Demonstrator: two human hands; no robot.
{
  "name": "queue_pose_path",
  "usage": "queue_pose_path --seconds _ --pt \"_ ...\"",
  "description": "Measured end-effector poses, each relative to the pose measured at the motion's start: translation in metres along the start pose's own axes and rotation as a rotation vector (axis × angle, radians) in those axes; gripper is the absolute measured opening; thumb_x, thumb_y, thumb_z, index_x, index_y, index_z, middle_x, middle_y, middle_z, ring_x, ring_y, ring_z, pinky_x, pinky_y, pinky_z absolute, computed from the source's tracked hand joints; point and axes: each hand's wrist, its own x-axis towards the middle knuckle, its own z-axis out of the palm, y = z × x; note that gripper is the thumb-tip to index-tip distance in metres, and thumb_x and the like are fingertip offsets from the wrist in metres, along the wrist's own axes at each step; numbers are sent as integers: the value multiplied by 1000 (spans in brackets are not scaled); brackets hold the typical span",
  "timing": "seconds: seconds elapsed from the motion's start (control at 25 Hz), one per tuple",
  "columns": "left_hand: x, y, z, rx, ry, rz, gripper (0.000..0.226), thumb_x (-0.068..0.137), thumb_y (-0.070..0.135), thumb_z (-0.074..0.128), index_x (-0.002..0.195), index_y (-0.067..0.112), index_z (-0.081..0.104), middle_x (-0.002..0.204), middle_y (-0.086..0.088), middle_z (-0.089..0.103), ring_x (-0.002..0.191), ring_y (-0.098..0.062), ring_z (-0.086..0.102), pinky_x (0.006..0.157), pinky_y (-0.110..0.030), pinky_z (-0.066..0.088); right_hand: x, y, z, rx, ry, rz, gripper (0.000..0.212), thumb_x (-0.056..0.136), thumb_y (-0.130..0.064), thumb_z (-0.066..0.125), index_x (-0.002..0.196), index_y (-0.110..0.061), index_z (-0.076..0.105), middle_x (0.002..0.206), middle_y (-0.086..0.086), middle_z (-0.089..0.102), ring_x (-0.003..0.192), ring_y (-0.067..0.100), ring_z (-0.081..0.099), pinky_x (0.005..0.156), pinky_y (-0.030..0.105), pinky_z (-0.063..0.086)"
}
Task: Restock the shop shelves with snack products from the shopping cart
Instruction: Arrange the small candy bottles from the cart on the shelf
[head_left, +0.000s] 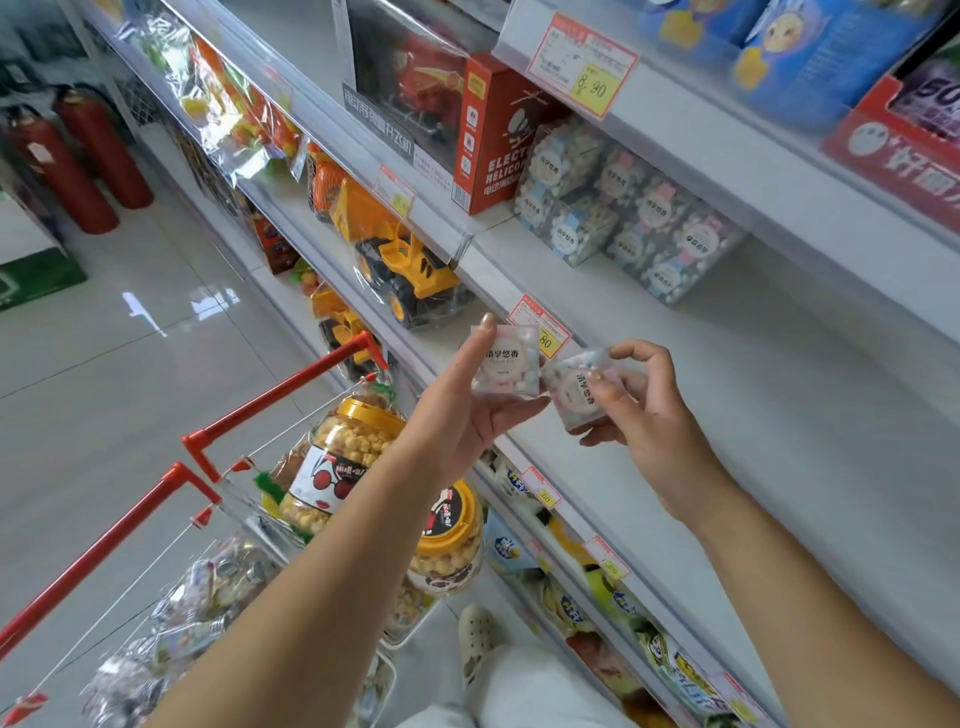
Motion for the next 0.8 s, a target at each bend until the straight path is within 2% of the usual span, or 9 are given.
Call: queue_pose_path --seconds 0.08,0.16,0.28,0.32,0.48,0.64,0.8 --pt "9 5 1 -18 6 7 42 97 42 53 116 5 59 113 -23 66 106 -33 65 84 -33 61 26 0 -6 -113 125 -25 25 90 -34 62 106 -32 43 117 4 60 73 16 67 64 26 55" --pt "18 8 0 -32 29 27 45 98 41 53 125 4 55 112 -21 64 107 -33 63 80 -32 62 58 -5 -11 -249 257 -54 25 93 -37 62 110 -30 45 118 1 60 77 16 67 64 30 55" --pt "26 7 -7 -37 42 36 58 92 44 57 132 3 52 112 -19 63 104 -31 65 73 -28 61 100 -23 -8 -430 343 -179 34 90 -42 64 116 -25 49 110 -8 61 87 9 62 75 33 51" --pt "28 6 -10 -40 42 35 63 88 46 60 133 3 52 113 -20 63 104 -31 65 72 -27 61 111 -28 -7 -505 368 -209 36 90 -39 65 118 -22 50 113 -7 59 89 9 59 77 29 47" --pt "34 3 -13 -14 15 21 71 77 49 63 132 4 53 111 -18 62 103 -31 64 72 -25 60 135 -19 -14 -869 426 -162 36 91 -28 65 122 -14 53 129 12 47 106 27 54 75 24 34" --pt "40 6 -10 44 -55 -3 63 77 50 65 126 10 57 115 -20 58 102 -31 65 76 -26 60 143 1 -17 -770 518 -283 33 85 -15 71 116 -7 62 129 19 39 112 28 50 88 13 32" --pt "46 7 -5 70 -96 -28 52 82 46 64 122 13 58 111 -17 60 104 -32 65 85 -33 60 154 6 -16 -757 543 -281 36 84 -18 73 117 -7 61 128 19 38 112 28 49 95 23 38"
